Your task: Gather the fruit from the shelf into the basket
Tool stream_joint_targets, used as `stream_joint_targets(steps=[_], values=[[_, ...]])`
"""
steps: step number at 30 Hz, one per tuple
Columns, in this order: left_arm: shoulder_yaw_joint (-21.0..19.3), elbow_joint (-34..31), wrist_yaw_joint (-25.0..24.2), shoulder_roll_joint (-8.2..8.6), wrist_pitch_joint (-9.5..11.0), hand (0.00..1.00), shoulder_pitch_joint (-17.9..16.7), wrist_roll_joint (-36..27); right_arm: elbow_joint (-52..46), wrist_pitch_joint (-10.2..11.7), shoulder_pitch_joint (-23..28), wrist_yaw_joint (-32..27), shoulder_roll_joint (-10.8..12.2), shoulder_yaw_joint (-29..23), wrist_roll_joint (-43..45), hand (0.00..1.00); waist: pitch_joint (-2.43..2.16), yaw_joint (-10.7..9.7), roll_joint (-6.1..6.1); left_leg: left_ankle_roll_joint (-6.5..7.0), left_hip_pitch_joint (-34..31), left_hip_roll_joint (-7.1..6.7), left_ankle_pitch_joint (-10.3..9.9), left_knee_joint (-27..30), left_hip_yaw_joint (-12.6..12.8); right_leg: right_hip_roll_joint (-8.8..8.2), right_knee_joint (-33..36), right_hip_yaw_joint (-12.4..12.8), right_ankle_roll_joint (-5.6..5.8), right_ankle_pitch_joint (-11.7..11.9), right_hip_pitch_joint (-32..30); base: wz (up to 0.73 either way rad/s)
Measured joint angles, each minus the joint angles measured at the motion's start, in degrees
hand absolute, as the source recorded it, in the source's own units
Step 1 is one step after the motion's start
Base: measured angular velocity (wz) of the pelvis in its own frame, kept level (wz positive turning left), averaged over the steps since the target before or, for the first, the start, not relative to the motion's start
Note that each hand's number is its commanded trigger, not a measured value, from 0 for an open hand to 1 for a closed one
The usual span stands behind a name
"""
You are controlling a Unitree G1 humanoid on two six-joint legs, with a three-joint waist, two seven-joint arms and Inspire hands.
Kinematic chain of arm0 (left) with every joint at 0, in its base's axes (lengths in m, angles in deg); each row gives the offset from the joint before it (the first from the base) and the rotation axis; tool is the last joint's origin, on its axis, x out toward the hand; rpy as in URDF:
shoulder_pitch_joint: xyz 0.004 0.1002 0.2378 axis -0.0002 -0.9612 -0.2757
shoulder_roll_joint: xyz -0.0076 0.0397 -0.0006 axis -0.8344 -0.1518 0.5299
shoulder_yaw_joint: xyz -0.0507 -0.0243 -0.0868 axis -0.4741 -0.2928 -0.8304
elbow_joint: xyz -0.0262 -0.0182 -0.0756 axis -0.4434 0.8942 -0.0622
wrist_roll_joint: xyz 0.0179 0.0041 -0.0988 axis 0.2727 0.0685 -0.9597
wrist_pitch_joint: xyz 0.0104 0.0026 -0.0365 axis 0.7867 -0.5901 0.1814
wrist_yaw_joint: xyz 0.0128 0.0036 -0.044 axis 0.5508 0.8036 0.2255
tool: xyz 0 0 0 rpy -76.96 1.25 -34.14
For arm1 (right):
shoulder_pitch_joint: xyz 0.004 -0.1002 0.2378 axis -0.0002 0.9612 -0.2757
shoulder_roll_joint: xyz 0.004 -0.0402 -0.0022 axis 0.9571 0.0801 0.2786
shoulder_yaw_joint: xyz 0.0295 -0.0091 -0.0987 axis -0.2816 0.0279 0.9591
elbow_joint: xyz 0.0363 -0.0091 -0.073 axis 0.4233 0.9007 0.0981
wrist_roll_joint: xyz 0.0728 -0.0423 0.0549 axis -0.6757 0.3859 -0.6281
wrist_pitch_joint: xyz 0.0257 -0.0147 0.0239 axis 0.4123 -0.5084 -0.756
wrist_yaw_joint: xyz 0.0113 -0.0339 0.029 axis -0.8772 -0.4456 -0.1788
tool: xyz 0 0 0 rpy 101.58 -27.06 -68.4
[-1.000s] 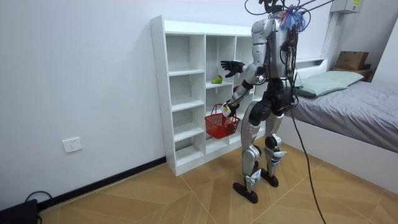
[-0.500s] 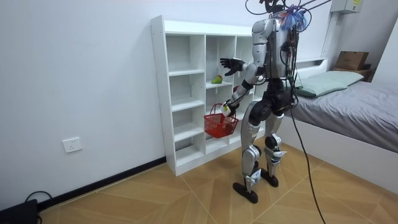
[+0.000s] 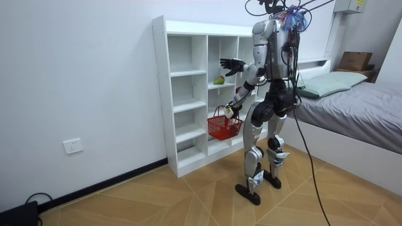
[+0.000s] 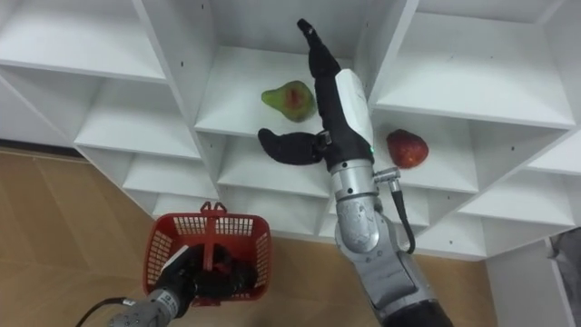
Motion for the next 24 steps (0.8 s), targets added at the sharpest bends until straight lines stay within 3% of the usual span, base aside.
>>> stream_joint_targets(steps=[12,24], values=[[1.2,0.3,1.2,0.55,0.2,1.0,0.8,-0.2,0.0,0.0,0.0,2.4,-0.2,3.5,-0.2,0.0,-0.04,0.1,0.07,-0.03,-0.1,0.02,0.0,0.0,0.1,0.08,0.2,0.3,-0.03,0.0,-0.3,0.0],[1.2,0.6,1.2,0.39,0.2,1.0,0.8,-0.2,0.0,-0.1,0.0,0.8,-0.3,3.3,0.0,0.0,-0.07,-0.3,0.04,-0.03,-0.3,0.02,0.0,0.2,-0.1,0.08,0.2,0.2,-0.06,0.0,-0.3,0.0]])
